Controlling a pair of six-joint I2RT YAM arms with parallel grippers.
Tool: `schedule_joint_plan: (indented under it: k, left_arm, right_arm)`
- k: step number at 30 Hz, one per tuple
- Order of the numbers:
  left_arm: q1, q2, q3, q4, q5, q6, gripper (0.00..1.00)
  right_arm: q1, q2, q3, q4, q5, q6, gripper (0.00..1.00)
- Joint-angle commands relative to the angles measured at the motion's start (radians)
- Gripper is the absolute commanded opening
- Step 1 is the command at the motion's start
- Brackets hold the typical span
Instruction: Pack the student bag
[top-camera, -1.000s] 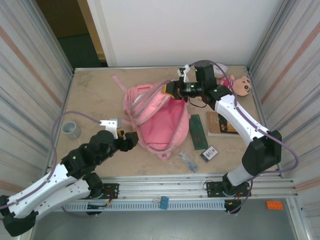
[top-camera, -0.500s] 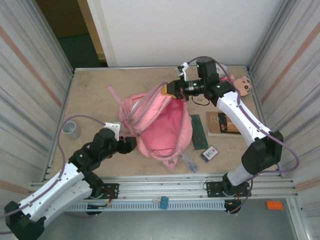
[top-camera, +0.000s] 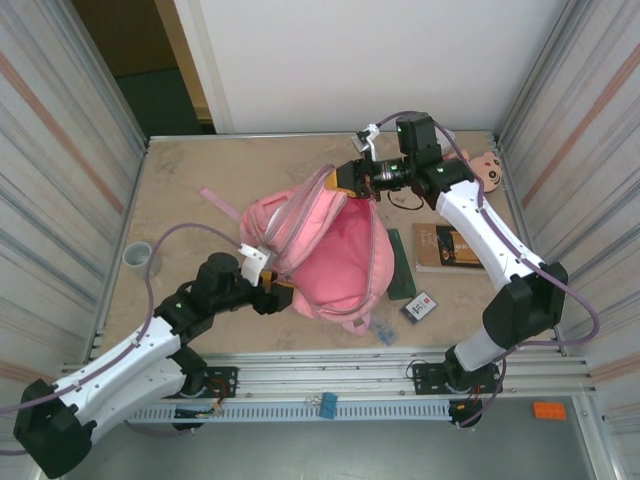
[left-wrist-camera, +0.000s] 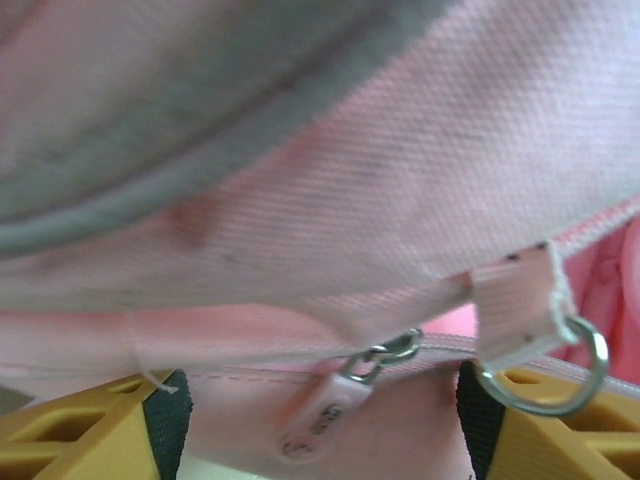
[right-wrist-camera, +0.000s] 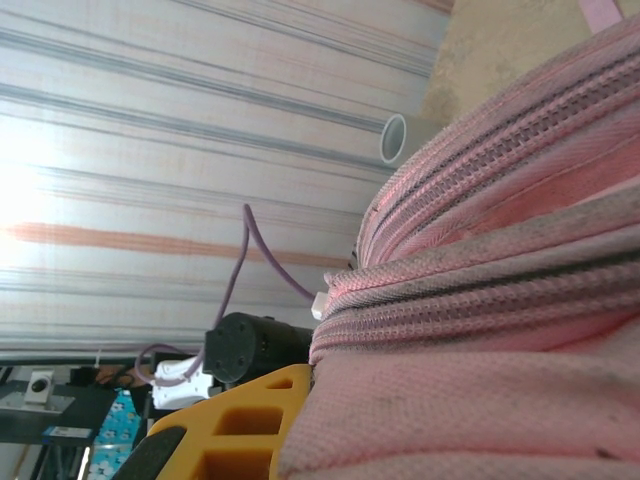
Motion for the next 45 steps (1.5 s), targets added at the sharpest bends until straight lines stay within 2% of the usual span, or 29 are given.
schedule_joint_plan:
  k: [1, 4, 9, 13, 18, 22, 27, 31, 36, 40, 45]
  left_arm:
    - [0.005, -0.007, -0.039, 0.078, 0.051, 0.002, 0.66]
    - [0.005, -0.014, -0.049, 0.066, -0.006, 0.008, 0.43]
    - [0.005, -0.038, -0.055, 0.024, -0.084, 0.005, 0.14]
    - [0.005, -0.059, -0.061, -0.031, -0.169, -0.006, 0.08]
    - [0.010, -0.087, -0.074, -0.090, -0.347, -0.058, 0.02]
    - [0.060, -0.084, -0.087, -0.076, -0.367, -0.063, 0.02]
    - [0.163, -0.029, -0.074, -0.011, -0.315, -0.042, 0.04]
    - [0.224, 0.068, -0.041, 0.030, -0.307, -0.002, 0.04]
    - [0.249, 0.233, 0.031, 0.016, -0.321, 0.039, 0.08]
    - [0.249, 0.259, 0.087, -0.004, -0.330, 0.031, 0.19]
    - [0.249, 0.191, 0.172, -0.095, -0.320, 0.027, 0.60]
  right_arm:
    - [-0.003, -0.007, 0.071, 0.085, -0.076, 0.012, 0.00]
    - [-0.005, -0.004, 0.080, 0.090, -0.086, 0.020, 0.00]
    - [-0.013, -0.006, 0.099, 0.085, -0.104, 0.019, 0.00]
    - [-0.019, -0.002, 0.123, 0.075, -0.119, 0.019, 0.00]
    - [-0.019, 0.008, 0.181, 0.037, -0.167, 0.016, 0.00]
    - [-0.020, -0.008, 0.204, 0.008, -0.204, 0.009, 0.00]
    - [-0.020, -0.017, 0.241, -0.124, -0.220, -0.079, 0.00]
    - [-0.016, -0.023, 0.285, -0.247, -0.217, -0.165, 0.00]
    - [-0.011, -0.048, 0.278, -0.243, -0.212, -0.175, 0.00]
    - [0.003, -0.053, 0.236, -0.188, -0.183, -0.147, 0.00]
    - [0.007, -0.061, 0.168, -0.071, -0.093, -0.099, 0.00]
